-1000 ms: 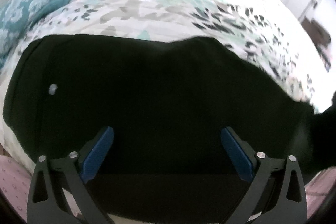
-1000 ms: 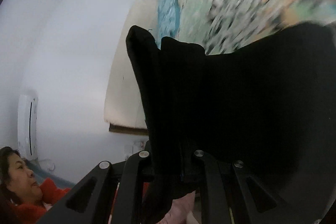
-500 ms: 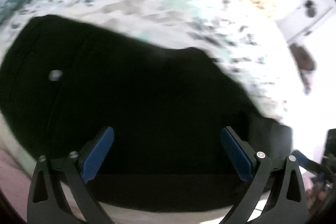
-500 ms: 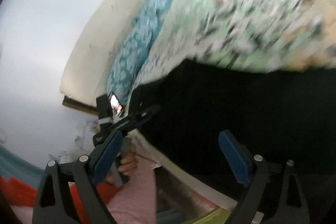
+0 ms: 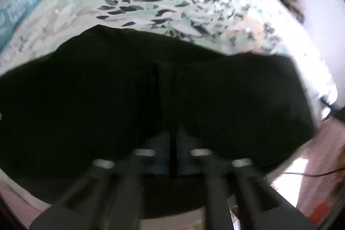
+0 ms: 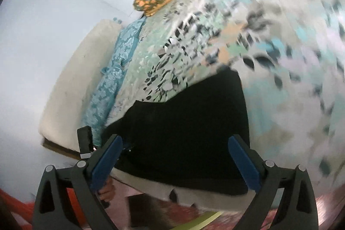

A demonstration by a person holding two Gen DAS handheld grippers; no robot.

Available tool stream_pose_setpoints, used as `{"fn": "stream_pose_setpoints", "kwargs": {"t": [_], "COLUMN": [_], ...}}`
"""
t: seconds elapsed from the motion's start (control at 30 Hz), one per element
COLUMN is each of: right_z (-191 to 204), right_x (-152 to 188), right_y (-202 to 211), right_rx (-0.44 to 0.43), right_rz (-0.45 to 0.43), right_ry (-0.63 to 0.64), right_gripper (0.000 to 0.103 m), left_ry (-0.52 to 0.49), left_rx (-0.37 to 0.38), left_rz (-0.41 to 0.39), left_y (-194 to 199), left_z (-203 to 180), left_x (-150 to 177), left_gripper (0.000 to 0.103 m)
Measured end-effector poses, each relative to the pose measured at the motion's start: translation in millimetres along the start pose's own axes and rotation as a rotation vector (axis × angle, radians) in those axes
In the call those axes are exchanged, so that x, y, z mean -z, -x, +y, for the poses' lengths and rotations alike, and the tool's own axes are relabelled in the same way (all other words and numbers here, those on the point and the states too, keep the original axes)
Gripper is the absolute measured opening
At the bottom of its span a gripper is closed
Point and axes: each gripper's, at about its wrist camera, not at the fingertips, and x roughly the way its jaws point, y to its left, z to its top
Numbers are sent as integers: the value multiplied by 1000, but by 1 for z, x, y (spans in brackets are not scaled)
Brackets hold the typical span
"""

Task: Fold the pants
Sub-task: 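Release the pants with the right gripper and withdraw both grippers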

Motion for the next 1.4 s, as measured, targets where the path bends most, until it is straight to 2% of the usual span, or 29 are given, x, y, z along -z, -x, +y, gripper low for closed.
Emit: {"fn": "stream_pose_setpoints", "kwargs": {"t": [0.1,0.17,0.23,0.27,0.33,0.4,0.47,0.5,0.57,0.6,0.63,0.67,0.77,0.83,0.9,1.0,1.03,1.1,1.13,1.17,1.23,1.4], "right_z": [5,7,20,27,36,51,60,54,31,29,29,28,28,24,19,18,20,22,23,24,25,29], "right_x": [-2,1,3,6,12,20,27,32,41,41,40,38,35,36,38,43,44,43,43,44,45,49], "right_y": [5,19,14,10,2,-17,-42,-62,-96,-94,-94,-96,-82,-76,-80,-87,-86,-85,-85,-85,-83,-85], "right_rx": [88,178,269,296,286,245,166,167,246,230,229,235,210,188,198,219,224,229,231,232,232,262], "right_rz": [-27,-38,-28,-13,22,79,165,249,389,333,332,347,286,275,298,299,295,282,280,279,276,269], "right_ry": [66,149,242,286,343,413,451,428,348,353,347,339,324,305,306,327,327,318,317,319,326,353], "right_gripper": [98,98,98,98,98,98,98,98,100,102,103,103,103,103,103,103,103,103,103,103,103,103], "left_ry": [4,33,63,72,64,41,28,33,69,90,127,155,237,274,295,266,234,155,98,90,102,99], "left_rx": [-13,-19,-43,-59,-64,-77,-87,-79,-26,-21,-51,-67,-77,-178,-231,-275,-314,-356,-360,-358,-340,-353], "left_rz": [-36,-43,-41,-34,-21,-14,-16,-17,-15,-19,-26,-46,-135,-194,-225,-158,-131,-93,-145,-172,-178,-175], "left_y": [18,26,26,22,16,11,9,9,13,15,21,26,44,47,38,-3,-19,-46,-49,-48,-47,-46], "left_z": [11,27,41,46,47,43,39,39,45,49,57,64,92,114,132,156,160,162,157,156,159,158], "left_x": [6,12,17,17,17,17,16,16,16,16,17,17,7,-15,-35,-68,-76,-79,-75,-72,-72,-73], "left_gripper": [2,2,2,2,3,7,12,15,28,53,76,80,85,92,98,99,103,103,103,103,103,103]}}
